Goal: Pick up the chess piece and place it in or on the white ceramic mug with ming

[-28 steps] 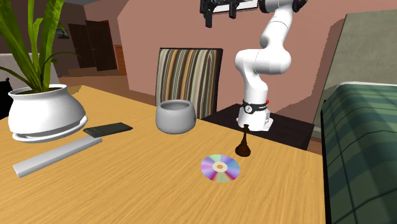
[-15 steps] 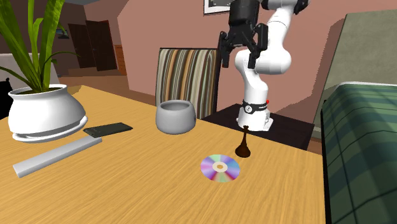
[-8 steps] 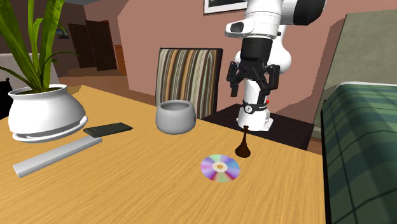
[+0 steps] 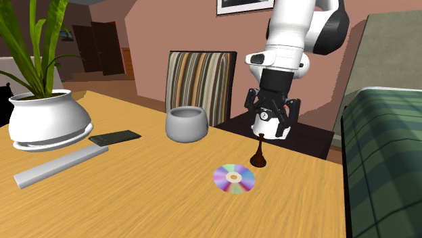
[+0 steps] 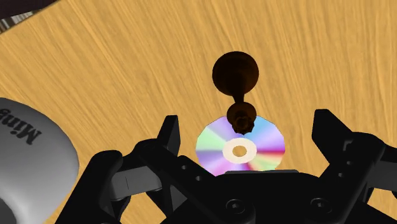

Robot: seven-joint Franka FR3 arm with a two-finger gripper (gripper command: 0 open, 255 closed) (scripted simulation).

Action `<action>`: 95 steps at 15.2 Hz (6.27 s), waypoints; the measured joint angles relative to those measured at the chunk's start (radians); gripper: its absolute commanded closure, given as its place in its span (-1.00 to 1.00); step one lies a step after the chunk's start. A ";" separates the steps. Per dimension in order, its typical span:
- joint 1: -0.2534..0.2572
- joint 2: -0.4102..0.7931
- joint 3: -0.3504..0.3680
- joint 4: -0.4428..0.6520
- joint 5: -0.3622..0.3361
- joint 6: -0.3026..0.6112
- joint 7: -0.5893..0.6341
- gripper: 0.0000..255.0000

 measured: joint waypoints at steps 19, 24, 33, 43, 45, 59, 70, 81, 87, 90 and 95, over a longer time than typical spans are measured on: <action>-0.020 0.072 0.021 -0.017 -0.016 0.092 0.014 1.00; -0.015 0.043 0.009 -0.006 -0.011 0.050 0.003 1.00; 0.002 -0.056 -0.026 0.050 -0.001 -0.104 -0.018 1.00; 0.006 -0.129 -0.056 0.142 -0.007 -0.267 -0.031 1.00; 0.004 -0.141 -0.065 0.162 -0.011 -0.299 -0.037 1.00; -0.033 -0.214 -0.175 0.239 -0.060 -0.452 -0.140 1.00; -0.156 -0.220 -0.430 0.257 -0.192 -0.474 -0.424 1.00; -0.227 -0.123 -0.599 0.308 -0.267 -0.419 -0.612 1.00; -0.229 -0.102 -0.608 0.243 -0.273 -0.333 -0.612 1.00; -0.228 -0.087 -0.610 0.213 -0.275 -0.288 -0.610 1.00; -0.230 -0.066 -0.617 0.156 -0.280 -0.211 -0.608 1.00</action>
